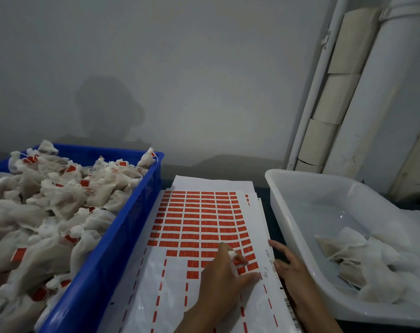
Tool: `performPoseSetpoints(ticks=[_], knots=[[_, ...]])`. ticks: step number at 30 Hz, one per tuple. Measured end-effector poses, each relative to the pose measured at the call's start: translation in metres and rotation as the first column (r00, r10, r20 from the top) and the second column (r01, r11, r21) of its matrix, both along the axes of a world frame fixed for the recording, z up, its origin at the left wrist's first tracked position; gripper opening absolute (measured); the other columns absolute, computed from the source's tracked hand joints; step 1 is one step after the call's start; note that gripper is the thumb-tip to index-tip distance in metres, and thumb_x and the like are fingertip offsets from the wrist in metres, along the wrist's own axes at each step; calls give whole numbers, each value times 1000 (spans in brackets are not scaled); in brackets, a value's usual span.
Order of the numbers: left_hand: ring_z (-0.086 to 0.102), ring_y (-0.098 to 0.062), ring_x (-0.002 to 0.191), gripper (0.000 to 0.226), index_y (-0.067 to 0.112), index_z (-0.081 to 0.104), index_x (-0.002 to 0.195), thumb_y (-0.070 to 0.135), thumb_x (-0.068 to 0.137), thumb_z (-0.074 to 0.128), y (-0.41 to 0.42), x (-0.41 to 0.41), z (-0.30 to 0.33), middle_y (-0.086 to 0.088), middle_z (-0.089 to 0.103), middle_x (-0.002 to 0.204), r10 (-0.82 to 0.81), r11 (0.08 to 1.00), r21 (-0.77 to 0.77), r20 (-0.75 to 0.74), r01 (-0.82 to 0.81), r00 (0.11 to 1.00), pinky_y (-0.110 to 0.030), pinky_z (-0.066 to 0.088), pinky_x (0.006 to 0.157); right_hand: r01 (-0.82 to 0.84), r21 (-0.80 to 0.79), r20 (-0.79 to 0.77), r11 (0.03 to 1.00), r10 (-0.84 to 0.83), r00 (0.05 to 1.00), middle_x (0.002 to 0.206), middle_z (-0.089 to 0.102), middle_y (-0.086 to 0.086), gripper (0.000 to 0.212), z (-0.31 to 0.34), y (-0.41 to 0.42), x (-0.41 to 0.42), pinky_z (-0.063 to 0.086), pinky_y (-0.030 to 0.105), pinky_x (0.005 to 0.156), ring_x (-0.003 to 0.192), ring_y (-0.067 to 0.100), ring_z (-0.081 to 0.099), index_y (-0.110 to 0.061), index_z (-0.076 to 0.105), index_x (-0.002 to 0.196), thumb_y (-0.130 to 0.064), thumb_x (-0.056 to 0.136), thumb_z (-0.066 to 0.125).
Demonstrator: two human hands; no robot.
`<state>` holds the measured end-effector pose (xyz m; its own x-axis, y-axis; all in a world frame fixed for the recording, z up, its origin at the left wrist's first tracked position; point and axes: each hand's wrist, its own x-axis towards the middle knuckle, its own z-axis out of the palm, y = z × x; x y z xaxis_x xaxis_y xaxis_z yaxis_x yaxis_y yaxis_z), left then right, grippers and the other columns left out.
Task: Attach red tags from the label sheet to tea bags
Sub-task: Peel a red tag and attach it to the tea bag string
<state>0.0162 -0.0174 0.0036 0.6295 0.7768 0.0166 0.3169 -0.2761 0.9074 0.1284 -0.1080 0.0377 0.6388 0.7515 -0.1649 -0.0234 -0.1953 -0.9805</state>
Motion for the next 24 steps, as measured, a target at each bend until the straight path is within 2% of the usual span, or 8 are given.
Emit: performPoseSetpoints(ticks=[2, 6, 10, 14, 15, 18, 21, 24], knots=[[55, 7, 80, 54, 33, 40, 104, 51, 67, 74, -3, 1, 3, 30, 52, 105, 13, 1000, -3, -11, -13, 1000, -1, 38, 61, 15, -21, 46, 1000, -14, 999, 101, 67, 18, 30, -1, 0, 0, 58, 35, 57, 74, 33, 69, -18, 47, 116, -10, 88, 55], [60, -2, 101, 55, 34, 36, 105, 53, 69, 72, -6, 5, 5, 24, 55, 116, 40, 998, 48, -64, -37, 997, -12, 41, 78, 70, -72, 209, 995, -54, 976, 96, 67, 15, 16, -5, 0, -3, 58, 31, 58, 72, 27, 69, -6, 49, 100, -8, 86, 57], [58, 0, 99, 55, 32, 38, 108, 51, 69, 72, -5, 5, 4, 24, 55, 118, 28, 999, 19, -51, -27, 998, -12, 40, 80, 87, -118, 268, 989, -53, 962, 90, 69, 12, 9, -5, 2, -7, 57, 40, 72, 75, 24, 68, -7, 58, 92, -15, 87, 59], [58, 0, 101, 52, 32, 40, 106, 49, 70, 73, -4, 5, 1, 25, 54, 116, 18, 1000, 6, -50, -17, 999, -12, 40, 80, 75, -163, 208, 984, -40, 977, 96, 66, 25, 33, -2, 7, -12, 56, 30, 72, 67, 13, 65, 2, 62, 91, -26, 94, 45], [58, -1, 102, 51, 32, 40, 106, 47, 70, 73, -4, 5, 0, 25, 54, 116, 16, 1000, -3, -42, -16, 999, -13, 41, 81, 79, -166, 232, 983, -39, 972, 107, 64, 23, 30, -2, 9, -14, 54, 33, 79, 76, 16, 65, 0, 61, 96, -26, 92, 48], [58, -6, 110, 46, 31, 41, 109, 38, 75, 72, -4, 4, -1, 22, 55, 116, 17, 998, -56, 5, -17, 1000, -21, 45, 92, 131, -231, 468, 964, -8, 884, 137, 42, 3, 31, -7, 10, -17, 44, 43, 100, 115, 23, 52, -7, 60, 111, -24, 85, 61], [58, -7, 111, 44, 33, 39, 108, 36, 77, 71, -4, 2, 3, 24, 53, 115, 26, 999, -26, -7, -26, 1000, -17, 45, 89, 101, -244, 485, 964, 31, 874, 120, 54, 2, 22, -7, 8, -14, 50, 40, 93, 102, 18, 58, -13, 61, 102, -25, 84, 62], [56, -7, 115, 48, 32, 38, 117, 36, 79, 67, -4, 0, 7, 17, 52, 129, 9, 997, 73, -79, -3, 997, -18, 42, 97, -20, -263, 361, 965, 118, 925, 93, 68, -1, 7, -4, 4, -10, 55, 26, 69, 76, 11, 67, -22, 61, 88, -28, 86, 59]])
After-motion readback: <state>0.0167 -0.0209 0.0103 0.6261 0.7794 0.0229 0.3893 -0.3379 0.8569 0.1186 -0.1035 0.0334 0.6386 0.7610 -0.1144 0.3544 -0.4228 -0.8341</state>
